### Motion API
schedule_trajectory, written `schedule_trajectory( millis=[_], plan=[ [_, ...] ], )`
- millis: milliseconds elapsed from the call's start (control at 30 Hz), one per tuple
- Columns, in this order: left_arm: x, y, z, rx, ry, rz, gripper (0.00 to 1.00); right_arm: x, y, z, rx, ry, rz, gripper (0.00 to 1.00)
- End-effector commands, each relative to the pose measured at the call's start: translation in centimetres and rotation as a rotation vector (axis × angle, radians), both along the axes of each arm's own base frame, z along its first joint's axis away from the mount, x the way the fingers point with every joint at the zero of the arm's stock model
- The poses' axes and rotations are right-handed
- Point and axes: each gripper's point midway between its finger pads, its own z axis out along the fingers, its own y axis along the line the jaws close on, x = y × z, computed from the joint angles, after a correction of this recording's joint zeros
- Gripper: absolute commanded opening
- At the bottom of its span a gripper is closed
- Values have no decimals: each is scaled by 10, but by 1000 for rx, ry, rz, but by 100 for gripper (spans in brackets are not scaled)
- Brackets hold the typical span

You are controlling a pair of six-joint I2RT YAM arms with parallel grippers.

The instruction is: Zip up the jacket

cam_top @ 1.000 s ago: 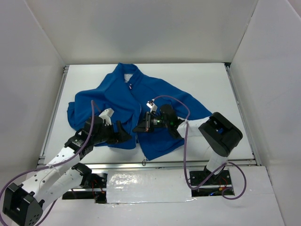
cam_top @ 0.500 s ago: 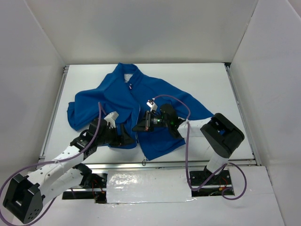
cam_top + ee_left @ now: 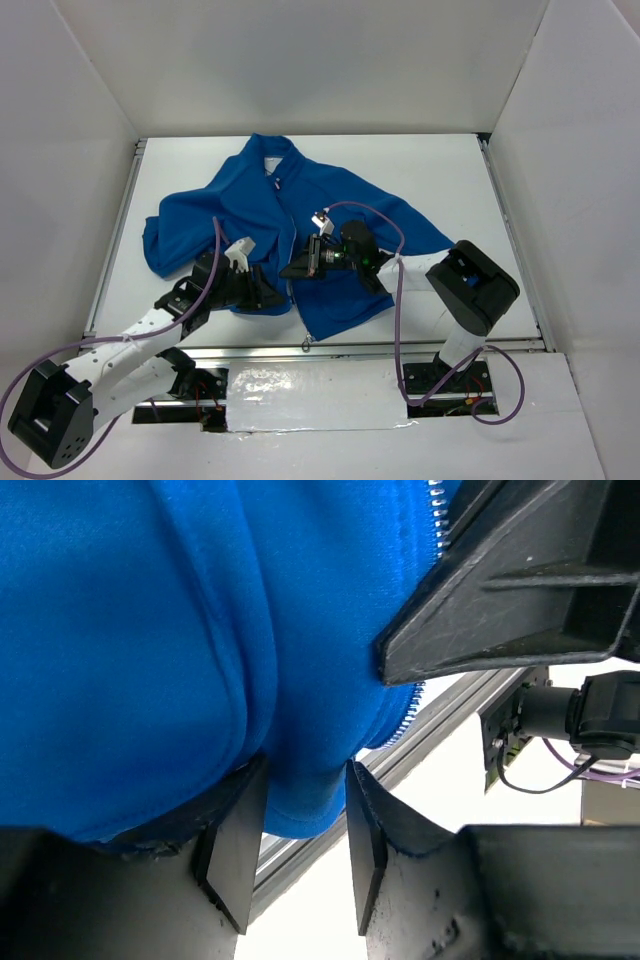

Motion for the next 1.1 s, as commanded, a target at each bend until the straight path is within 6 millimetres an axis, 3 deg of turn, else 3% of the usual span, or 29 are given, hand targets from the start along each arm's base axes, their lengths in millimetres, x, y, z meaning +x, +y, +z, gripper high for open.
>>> schedule_trajectory(
  millis=[0, 167, 267, 333, 367, 433, 500, 533, 567, 700, 767, 833, 867, 933, 967, 1000, 1033, 1067],
  plan=[
    [3, -9, 14, -55, -65, -32, 48, -2, 10, 43, 105, -85, 34, 0],
    [2, -11, 10, -66, -57, -43, 34, -2, 11, 41, 108, -65, 31, 0],
    [2, -11, 8, -64, -55, -47, 16, 0, 11, 41, 101, -60, 24, 0],
    [1, -11, 6, -61, -52, -48, 11, 0, 12, 40, 96, -51, 20, 0],
    [2, -11, 7, -61, -54, -49, 0, 1, 12, 39, 92, -47, 17, 0],
    [2, -10, 7, -53, -50, -46, 0, 2, 12, 38, 89, -45, 19, 5],
    [3, -8, 8, -36, -61, -41, 0, 5, 6, 32, 79, -39, 7, 26],
    [3, -8, 13, -40, -77, -42, 0, 7, 2, 31, 80, -41, -2, 54],
    [2, -7, 14, -37, -83, -44, 0, 9, -3, 32, 86, -50, -10, 59],
    [-8, -13, 32, -108, -153, -112, 0, 8, -28, 12, 27, -97, -18, 60],
    [-13, -12, 31, -124, -157, -121, 0, 2, -38, -3, -76, -93, -36, 60],
    [-8, -2, 28, -70, -135, -53, 0, 3, -45, -7, -171, -172, -94, 60],
    [-5, 6, 23, -26, -112, -11, 0, -3, -54, -25, -266, -133, -110, 60],
    [-4, 24, 16, 71, -64, 69, 0, 6, -67, -35, -390, -175, -195, 59],
    [3, 34, 15, 120, -73, 131, 0, -8, -75, -48, -491, -145, -177, 58],
    [2, 41, 19, 144, -68, 156, 0, -6, -74, -45, -537, -181, -177, 57],
    [6, 47, 22, 159, -75, 201, 0, -20, -85, -65, -676, -165, -169, 57],
    [6, 50, 26, 159, -81, 216, 0, -19, -83, -62, -718, -188, -174, 57]
  ],
)
